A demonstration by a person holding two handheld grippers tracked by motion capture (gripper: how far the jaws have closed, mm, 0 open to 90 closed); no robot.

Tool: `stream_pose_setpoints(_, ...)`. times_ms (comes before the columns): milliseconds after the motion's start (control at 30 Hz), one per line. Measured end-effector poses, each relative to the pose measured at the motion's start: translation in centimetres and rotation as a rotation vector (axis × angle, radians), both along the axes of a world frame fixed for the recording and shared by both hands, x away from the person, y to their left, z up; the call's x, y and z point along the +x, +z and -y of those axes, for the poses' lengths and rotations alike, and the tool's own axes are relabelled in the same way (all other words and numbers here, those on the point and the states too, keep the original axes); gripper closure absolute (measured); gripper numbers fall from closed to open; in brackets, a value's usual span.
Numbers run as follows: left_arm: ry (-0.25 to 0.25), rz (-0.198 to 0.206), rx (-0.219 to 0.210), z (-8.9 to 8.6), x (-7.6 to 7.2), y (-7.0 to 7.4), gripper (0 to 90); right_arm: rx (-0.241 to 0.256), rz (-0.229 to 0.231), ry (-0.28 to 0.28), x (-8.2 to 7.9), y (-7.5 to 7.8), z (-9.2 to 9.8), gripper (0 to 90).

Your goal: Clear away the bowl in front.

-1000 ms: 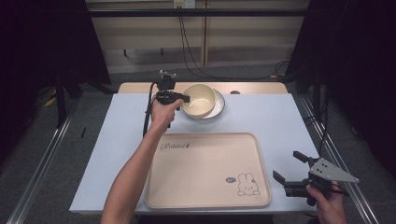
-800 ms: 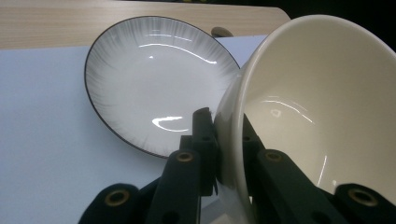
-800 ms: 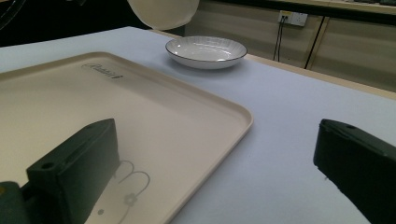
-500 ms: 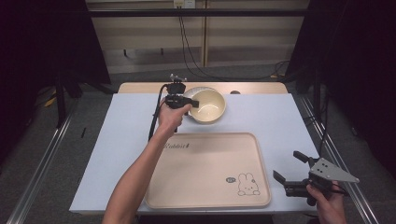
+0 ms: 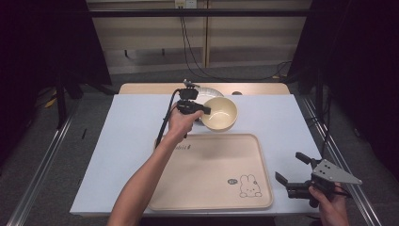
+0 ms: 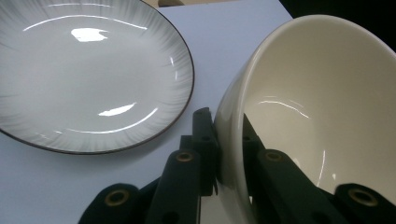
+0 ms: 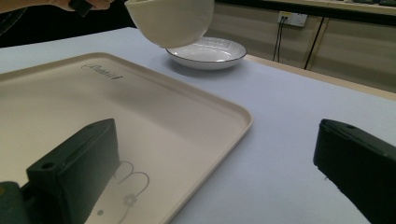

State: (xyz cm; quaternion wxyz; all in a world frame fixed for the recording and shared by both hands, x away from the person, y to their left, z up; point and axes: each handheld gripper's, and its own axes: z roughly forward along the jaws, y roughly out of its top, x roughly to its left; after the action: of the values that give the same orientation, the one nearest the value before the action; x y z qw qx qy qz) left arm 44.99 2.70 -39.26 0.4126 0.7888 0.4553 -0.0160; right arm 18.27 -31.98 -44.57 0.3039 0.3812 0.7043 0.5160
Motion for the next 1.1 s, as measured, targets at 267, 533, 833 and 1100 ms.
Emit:
stream_pose_setpoints(267, -0.044, -0.010, 0.017, 1.7, -0.7, -0.5, 83.7, -0.003, 0.000, 0.001, 0.0, 0.0, 0.0, 0.0)
stream_pose_setpoints(533, -0.099, -0.026, 0.015, 3.2, -1.4, -1.1, 83.6, 0.001, -0.001, -0.002, -0.1, 0.0, 0.0, 0.0)
stream_pose_setpoints(833, -0.147, -0.039, 0.028, 5.2, -2.2, -2.2, 83.6, -0.003, -0.005, 0.005, 0.0, 0.0, 0.0, 0.0)
stream_pose_setpoints(1100, -0.193, -0.052, 0.055, 6.5, -2.4, -3.1, 83.6, -0.006, 0.001, 0.001, 0.0, 0.0, 0.0, 0.0)
